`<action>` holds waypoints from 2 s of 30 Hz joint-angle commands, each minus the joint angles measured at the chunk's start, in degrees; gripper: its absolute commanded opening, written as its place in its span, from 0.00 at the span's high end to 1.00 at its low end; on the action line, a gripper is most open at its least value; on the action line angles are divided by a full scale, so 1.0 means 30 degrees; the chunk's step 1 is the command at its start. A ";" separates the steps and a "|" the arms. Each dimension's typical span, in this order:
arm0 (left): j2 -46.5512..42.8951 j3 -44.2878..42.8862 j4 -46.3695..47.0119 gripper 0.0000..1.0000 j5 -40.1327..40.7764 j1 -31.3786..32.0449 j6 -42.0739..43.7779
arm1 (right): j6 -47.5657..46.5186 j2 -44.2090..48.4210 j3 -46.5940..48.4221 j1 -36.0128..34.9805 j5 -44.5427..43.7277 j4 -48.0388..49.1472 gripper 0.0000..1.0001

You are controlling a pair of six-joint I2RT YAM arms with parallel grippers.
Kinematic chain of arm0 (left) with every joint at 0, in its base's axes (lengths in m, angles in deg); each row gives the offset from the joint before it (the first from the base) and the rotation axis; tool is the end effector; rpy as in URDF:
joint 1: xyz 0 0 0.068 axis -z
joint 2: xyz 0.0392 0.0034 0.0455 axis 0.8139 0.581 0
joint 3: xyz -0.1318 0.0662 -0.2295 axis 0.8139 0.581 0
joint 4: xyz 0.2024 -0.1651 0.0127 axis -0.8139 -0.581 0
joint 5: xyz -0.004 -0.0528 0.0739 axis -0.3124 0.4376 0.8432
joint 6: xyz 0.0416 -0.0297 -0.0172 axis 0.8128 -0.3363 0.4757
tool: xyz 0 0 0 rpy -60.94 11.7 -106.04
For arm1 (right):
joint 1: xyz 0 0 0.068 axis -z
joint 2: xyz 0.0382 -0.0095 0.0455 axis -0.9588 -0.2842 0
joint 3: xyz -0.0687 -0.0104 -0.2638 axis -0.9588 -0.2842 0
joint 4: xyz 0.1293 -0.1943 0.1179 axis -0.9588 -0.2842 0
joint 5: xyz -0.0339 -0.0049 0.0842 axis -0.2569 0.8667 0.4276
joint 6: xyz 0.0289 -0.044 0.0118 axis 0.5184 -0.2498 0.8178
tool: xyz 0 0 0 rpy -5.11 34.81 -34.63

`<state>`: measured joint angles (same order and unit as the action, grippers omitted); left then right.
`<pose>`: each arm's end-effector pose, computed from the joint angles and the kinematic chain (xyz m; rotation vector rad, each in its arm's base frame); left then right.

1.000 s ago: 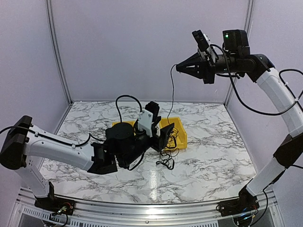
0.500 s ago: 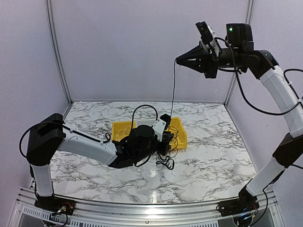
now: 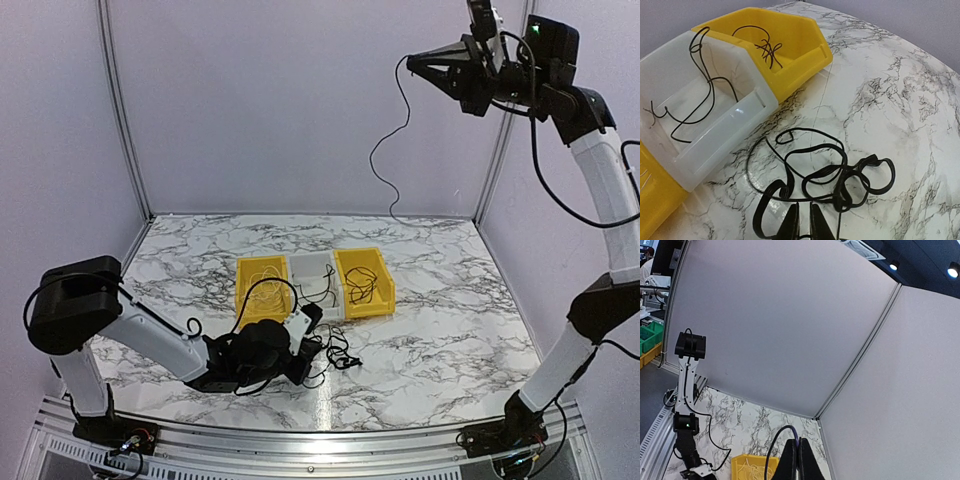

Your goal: Untangle the cables

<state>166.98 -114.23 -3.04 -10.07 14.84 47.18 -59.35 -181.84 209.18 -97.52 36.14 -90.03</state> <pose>0.1362 -0.3304 0.1309 0.7642 1.8605 -0.6318 0.2366 0.1397 0.5871 -1.3348 0.9039 0.8072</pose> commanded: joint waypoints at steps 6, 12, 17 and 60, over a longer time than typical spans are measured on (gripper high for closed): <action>-0.3163 0.2002 0.0434 0.82 0.1099 0.0093 -0.1207 | -0.0426 0.0980 -0.3395 0.0422 -0.1146 0.0384 1.00; -0.4273 0.2548 0.0434 0.61 0.1803 0.0327 -0.2021 | -0.0904 0.1431 -0.5470 0.0413 -0.2022 0.0822 1.00; -0.4768 0.2701 0.0434 0.55 0.2042 0.0458 -0.2686 | -0.1085 0.1407 -0.6894 0.0424 -0.2752 0.1398 1.00; -0.5844 0.4108 0.0434 0.52 0.3792 0.0858 -0.3367 | -0.3493 -0.1664 -1.6934 0.1680 -0.5788 0.4624 1.00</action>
<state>149.58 -102.27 -2.64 0.09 17.11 37.87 -67.81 -186.89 160.00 -91.73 16.76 -73.85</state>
